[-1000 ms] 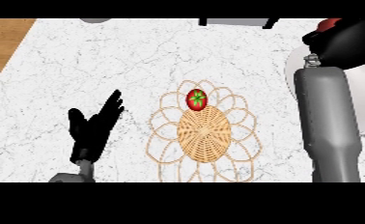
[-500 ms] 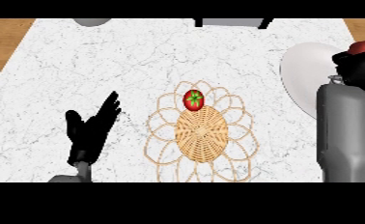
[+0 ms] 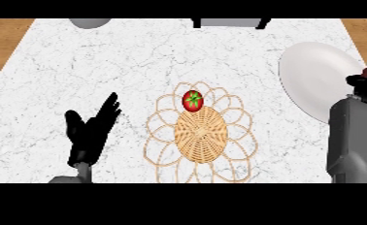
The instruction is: Pick the bell pepper from the placemat and place it in the plate
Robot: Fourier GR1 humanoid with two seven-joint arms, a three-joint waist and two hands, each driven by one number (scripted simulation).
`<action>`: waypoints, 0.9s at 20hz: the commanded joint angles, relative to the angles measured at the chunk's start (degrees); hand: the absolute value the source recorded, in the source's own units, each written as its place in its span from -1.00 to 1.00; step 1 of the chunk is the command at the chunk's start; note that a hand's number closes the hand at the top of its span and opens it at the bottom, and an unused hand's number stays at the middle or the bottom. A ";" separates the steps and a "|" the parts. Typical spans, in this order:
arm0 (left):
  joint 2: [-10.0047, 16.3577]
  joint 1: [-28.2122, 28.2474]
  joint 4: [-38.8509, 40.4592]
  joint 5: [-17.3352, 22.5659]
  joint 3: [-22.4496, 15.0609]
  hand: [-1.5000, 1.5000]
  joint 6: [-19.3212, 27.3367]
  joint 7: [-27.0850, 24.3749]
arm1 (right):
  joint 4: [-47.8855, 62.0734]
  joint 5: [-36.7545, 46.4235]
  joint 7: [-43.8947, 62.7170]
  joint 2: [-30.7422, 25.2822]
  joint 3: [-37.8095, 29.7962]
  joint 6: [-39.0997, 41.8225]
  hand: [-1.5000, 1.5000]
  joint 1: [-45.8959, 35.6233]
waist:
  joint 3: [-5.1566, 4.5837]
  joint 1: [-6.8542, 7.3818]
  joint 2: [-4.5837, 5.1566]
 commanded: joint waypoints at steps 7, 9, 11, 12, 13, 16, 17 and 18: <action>-0.51 2.31 -1.70 -0.35 -1.04 0.00 0.01 1.09 | 23.46 -28.10 -13.19 -9.91 -6.00 -11.51 -1.00 -2.45 | -0.01 -0.10 -0.40; -0.10 2.72 -0.83 0.37 -0.13 0.00 -0.76 -0.28 | 23.68 -32.81 -18.35 -7.74 -5.05 -17.32 -1.00 -1.49 | 0.03 -0.04 -0.36; -1.14 -0.25 0.55 -0.68 -0.29 0.00 0.95 0.79 | 22.37 -35.96 -23.11 -6.82 -3.02 -20.70 -1.00 -2.39 | 0.04 -0.49 -0.37; -0.02 4.19 -0.74 0.08 -0.74 0.00 -1.33 -1.05 | 20.86 -37.18 -24.27 -7.19 -3.28 -23.37 -1.00 -1.35 | 0.09 0.09 -0.43; 0.29 0.67 1.33 0.19 0.73 0.00 -0.69 -0.06 | 19.92 -37.18 -24.49 -8.16 -2.67 -23.51 -1.00 -3.71 | 0.00 -0.32 -0.31; -0.18 0.64 1.48 -0.49 0.88 0.00 0.48 -0.29 | 16.93 -42.21 -27.90 -6.13 -1.59 -29.36 -1.00 -2.82 | -0.04 -0.75 -0.54; -2.07 1.50 -0.48 -1.96 -1.63 0.00 1.73 0.04 | 16.76 -44.08 -28.74 -6.49 -1.39 -29.99 -1.00 -1.80 | -0.05 -0.80 -0.65; 1.21 1.86 0.13 0.79 1.60 0.00 -1.45 -0.50 | 15.90 -45.62 -29.30 -5.07 -1.03 -32.03 -1.00 -0.70 | -0.10 -0.78 -0.66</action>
